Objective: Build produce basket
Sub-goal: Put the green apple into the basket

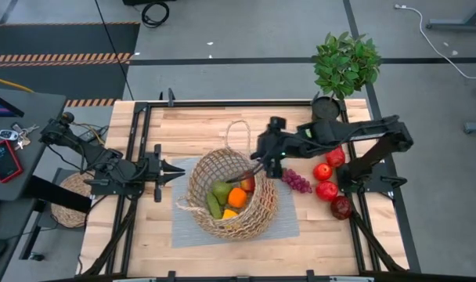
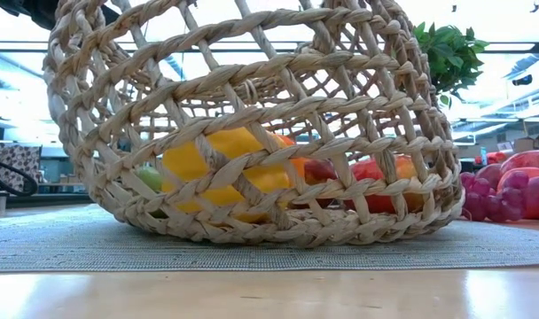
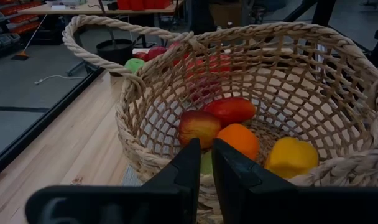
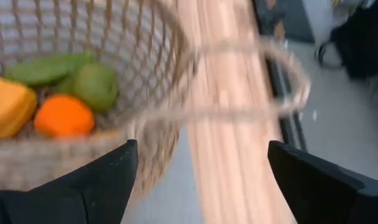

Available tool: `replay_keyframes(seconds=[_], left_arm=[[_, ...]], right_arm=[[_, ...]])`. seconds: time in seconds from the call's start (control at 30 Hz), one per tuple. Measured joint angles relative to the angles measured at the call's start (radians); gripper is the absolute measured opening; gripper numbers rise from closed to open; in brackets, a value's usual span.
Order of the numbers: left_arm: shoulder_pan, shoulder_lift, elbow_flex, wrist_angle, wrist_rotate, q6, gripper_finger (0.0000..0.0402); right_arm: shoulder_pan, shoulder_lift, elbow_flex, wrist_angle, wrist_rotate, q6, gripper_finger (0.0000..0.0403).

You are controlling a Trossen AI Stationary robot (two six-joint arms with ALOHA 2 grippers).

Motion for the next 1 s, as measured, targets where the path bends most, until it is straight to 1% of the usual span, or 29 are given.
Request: replay_keyframes(seconds=[0.13, 0.2, 0.27, 0.37, 0.53, 0.6, 0.7, 1.0], left_arm=[[0.000, 0.000, 0.000, 0.000, 0.000, 0.000, 0.0048], [0.000, 0.000, 0.000, 0.000, 0.000, 0.000, 0.0048], [0.000, 0.000, 0.000, 0.000, 0.000, 0.000, 0.0048], [0.000, 0.000, 0.000, 0.000, 0.000, 0.000, 0.0048], [0.000, 0.000, 0.000, 0.000, 0.000, 0.000, 0.0048], [0.000, 0.000, 0.000, 0.000, 0.000, 0.000, 0.0048], [0.000, 0.000, 0.000, 0.000, 0.000, 0.000, 0.0048], [0.000, 0.000, 0.000, 0.000, 0.000, 0.000, 0.0048]], right_arm=[[-0.008, -0.110, -0.161, 0.002, 0.001, 0.099, 0.0358], [-0.023, -0.172, -0.264, 0.038, 0.002, 0.140, 0.0358], [-0.046, -0.233, -0.372, 0.096, 0.025, 0.176, 0.0359], [-0.097, -0.314, -0.521, 0.149, 0.058, 0.242, 0.0364], [-0.223, -0.381, -0.697, 0.180, 0.049, 0.323, 0.0387], [-0.285, -0.383, -0.739, 0.187, 0.030, 0.328, 0.0396], [-0.373, -0.366, -0.775, 0.193, 0.001, 0.334, 0.0396], [-0.577, -0.276, -0.782, 0.205, 0.001, 0.372, 0.0398]])
